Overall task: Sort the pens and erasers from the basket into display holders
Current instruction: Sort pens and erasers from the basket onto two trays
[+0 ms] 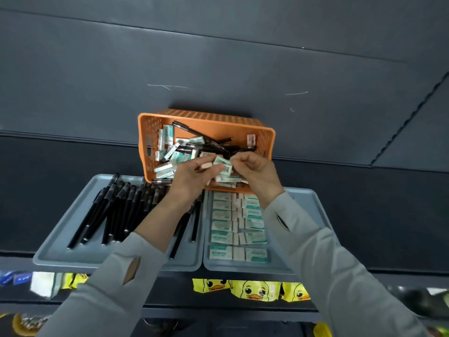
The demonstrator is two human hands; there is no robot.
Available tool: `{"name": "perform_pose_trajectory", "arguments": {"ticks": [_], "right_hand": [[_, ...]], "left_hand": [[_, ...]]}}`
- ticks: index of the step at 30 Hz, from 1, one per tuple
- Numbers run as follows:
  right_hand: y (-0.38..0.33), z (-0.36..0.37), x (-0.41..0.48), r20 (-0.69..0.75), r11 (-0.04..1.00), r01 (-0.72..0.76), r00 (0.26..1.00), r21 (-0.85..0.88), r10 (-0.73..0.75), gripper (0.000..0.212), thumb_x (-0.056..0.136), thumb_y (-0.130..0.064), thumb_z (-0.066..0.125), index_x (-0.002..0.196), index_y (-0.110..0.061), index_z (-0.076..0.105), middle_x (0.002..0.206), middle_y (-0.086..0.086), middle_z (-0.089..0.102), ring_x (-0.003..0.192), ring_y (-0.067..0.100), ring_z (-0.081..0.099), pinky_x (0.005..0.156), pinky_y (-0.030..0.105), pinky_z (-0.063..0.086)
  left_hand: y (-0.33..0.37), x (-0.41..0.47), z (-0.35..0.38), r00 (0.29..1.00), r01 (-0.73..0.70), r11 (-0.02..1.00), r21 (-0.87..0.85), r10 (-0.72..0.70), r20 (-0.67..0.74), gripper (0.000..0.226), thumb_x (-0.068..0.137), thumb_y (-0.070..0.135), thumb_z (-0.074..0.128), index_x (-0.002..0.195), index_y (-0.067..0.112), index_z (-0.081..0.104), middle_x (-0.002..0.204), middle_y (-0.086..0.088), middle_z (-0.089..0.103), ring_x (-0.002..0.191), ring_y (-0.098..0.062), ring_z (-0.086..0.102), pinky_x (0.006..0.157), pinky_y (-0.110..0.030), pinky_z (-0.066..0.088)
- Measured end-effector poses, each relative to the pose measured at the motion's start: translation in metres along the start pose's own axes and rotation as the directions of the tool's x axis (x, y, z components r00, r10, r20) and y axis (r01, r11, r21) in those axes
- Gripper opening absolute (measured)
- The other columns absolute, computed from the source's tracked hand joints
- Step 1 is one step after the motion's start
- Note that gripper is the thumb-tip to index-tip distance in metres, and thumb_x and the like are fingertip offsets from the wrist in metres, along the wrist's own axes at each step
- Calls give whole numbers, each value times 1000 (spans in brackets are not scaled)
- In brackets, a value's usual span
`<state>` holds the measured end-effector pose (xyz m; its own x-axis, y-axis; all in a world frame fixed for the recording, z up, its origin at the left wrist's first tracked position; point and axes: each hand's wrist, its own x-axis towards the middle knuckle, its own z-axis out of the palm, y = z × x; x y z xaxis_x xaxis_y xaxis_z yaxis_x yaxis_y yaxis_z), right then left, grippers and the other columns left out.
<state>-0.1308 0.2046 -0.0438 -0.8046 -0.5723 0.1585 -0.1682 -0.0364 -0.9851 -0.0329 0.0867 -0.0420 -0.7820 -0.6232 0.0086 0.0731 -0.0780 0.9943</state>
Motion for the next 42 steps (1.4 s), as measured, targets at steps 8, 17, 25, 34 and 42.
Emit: {"name": "perform_pose_trajectory", "arguments": {"ticks": [8, 17, 25, 34, 42], "right_hand": [[7, -69, -41, -279, 998, 47, 959, -52, -59, 16, 90, -1, 62, 87, -15, 68, 85, 2, 71, 73, 6, 64, 62, 15, 49], [39, -141, -73, -74, 673, 58, 983, -737, -165, 10, 83, -12, 70, 86, -21, 73, 81, -6, 72, 74, 13, 68, 74, 30, 56], [35, -167, -66, -167, 766, -11, 978, -642, -126, 18, 84, -5, 67, 91, -21, 73, 89, -4, 69, 78, 12, 62, 71, 8, 45], [42, -146, -61, 146, 612, 113, 989, -783, 5, 14, 86, -18, 69, 99, -19, 75, 91, -5, 70, 81, 11, 61, 84, 20, 48], [40, -161, -51, -93, 615, -31, 993, -788, -68, 11, 85, -15, 66, 82, -21, 75, 79, -2, 72, 78, 20, 66, 81, 32, 53]], "left_hand": [[-18, -30, 29, 1000, -1, 1000, 24, 0, 24, 22, 87, 5, 67, 109, 9, 71, 55, 14, 62, 50, -2, 53, 63, -21, 58], [-32, -44, 60, 996, 75, 997, -10, -75, -44, 13, 89, 7, 67, 94, 16, 74, 76, -5, 61, 61, -8, 54, 60, -16, 54], [-37, -45, 71, 993, 110, 994, 2, -110, -49, 17, 89, 9, 67, 105, 12, 71, 67, 3, 58, 51, -1, 53, 65, -19, 56], [-37, -52, 74, 991, 135, 991, 12, -135, -13, 17, 90, 8, 65, 105, 14, 70, 75, -4, 60, 59, -11, 56, 62, -17, 54], [-42, -54, 72, 991, 133, 991, -9, -133, 13, 17, 90, 6, 64, 99, 18, 73, 82, -3, 66, 57, -5, 55, 69, -23, 57]]}}
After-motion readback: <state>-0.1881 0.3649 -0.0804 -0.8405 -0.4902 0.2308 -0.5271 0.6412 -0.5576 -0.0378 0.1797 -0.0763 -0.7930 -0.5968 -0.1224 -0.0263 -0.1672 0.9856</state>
